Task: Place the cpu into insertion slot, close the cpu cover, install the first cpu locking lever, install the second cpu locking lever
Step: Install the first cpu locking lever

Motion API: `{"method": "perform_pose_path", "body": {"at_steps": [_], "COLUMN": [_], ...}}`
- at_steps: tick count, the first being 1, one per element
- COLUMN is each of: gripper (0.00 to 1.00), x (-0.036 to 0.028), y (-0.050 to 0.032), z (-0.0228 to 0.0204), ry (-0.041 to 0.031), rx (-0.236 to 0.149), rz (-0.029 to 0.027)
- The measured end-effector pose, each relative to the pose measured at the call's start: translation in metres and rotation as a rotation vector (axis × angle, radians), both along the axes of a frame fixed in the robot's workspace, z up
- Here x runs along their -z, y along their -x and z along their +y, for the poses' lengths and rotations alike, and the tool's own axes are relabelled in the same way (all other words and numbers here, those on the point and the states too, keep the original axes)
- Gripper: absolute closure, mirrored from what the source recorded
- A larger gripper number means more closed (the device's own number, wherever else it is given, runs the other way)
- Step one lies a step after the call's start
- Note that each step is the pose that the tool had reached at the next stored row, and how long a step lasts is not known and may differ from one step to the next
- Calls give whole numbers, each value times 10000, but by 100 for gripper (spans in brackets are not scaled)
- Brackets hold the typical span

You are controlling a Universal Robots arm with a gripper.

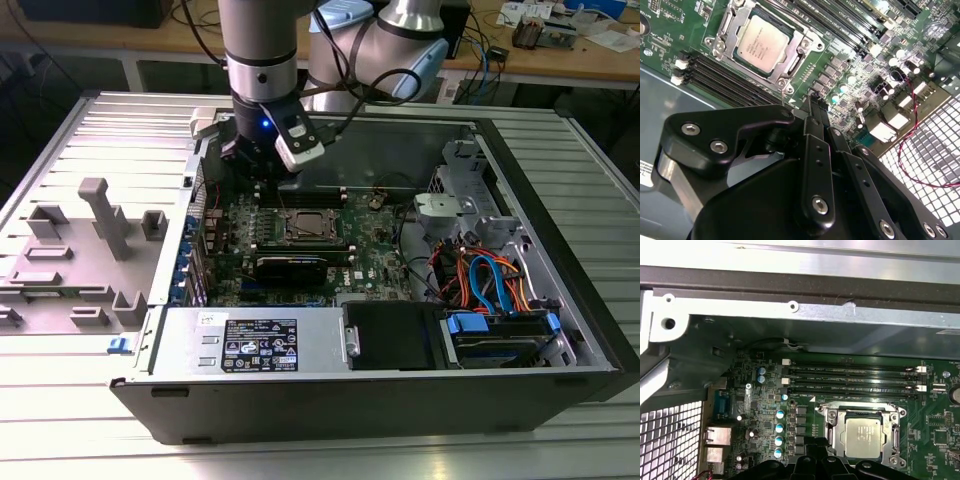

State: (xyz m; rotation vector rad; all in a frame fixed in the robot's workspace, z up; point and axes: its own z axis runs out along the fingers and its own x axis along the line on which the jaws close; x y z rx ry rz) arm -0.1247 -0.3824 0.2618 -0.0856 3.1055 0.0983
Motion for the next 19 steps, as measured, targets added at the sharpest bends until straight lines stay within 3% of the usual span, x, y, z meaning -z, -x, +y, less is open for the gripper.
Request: {"method": "perform_pose_path", "body": {"at_steps": [19], "gripper": [89], "x": [0], "y": [56], "z": [0], "ry": [0], "rx": [2], "rz": [-1]}}
